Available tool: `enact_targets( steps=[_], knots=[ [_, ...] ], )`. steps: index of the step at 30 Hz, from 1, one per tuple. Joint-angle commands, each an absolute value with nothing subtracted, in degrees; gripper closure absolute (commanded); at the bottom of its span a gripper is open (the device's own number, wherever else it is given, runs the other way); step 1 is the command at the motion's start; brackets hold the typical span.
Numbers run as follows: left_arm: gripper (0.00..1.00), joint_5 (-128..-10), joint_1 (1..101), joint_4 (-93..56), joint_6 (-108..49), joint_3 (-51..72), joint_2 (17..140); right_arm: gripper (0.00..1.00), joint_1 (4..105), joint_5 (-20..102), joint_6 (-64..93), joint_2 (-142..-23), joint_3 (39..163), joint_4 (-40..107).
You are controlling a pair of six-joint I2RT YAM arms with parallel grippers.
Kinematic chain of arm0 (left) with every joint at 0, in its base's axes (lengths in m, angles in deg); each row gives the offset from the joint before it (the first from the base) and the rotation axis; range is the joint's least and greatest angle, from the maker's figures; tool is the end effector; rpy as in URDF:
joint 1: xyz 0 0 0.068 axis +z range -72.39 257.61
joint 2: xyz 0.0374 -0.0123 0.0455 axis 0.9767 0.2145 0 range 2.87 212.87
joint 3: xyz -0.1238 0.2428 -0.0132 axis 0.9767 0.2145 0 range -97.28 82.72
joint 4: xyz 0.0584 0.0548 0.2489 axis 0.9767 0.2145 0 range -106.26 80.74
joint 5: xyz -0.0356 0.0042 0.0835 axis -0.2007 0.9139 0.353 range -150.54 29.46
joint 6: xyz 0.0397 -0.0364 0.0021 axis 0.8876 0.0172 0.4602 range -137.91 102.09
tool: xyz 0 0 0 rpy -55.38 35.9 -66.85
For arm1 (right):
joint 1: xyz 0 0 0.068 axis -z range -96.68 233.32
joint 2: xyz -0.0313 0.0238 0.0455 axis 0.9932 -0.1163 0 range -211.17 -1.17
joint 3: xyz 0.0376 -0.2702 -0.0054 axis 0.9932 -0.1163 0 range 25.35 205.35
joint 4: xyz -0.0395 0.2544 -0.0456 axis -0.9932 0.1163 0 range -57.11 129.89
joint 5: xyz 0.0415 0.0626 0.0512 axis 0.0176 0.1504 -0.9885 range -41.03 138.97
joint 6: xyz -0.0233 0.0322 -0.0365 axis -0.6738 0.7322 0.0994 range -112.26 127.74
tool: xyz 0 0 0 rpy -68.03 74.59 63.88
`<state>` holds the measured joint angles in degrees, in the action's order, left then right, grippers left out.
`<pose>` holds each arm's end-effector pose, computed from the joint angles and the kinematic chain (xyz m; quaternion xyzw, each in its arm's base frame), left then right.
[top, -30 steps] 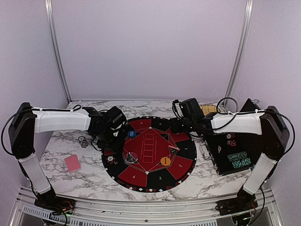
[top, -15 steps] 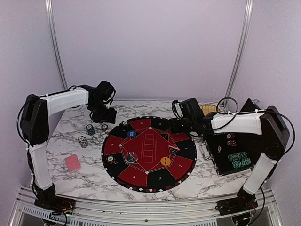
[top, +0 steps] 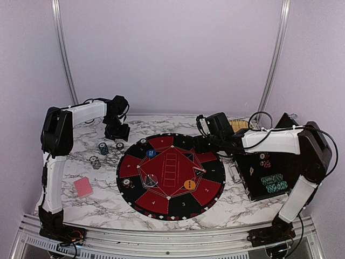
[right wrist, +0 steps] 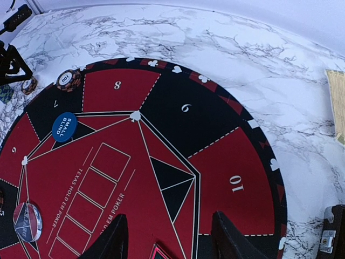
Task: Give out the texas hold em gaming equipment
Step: Pick up the pile of poker chips from the pile of poker chips.
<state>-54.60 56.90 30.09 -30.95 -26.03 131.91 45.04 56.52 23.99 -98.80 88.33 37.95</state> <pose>0.4506 -0.1665 0.1895 0.0550 0.9765 -0.0102 0.2082 0.2971 0.2285 0.2154 -0.1452 0.8920 0.1413 0.4042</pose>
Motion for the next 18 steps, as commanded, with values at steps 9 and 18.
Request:
enact_targets(
  steps=[9,18],
  knots=[
    [0.35,-56.8,58.6,33.5,-28.4,-29.2,137.3,0.49,45.6,56.8,23.8,-98.0,89.3,38.0],
    [0.44,-57.1,58.6,33.6,-28.0,-28.5,138.0,0.49,45.5,57.5,23.9,-97.9,89.3,38.2]
  ],
)
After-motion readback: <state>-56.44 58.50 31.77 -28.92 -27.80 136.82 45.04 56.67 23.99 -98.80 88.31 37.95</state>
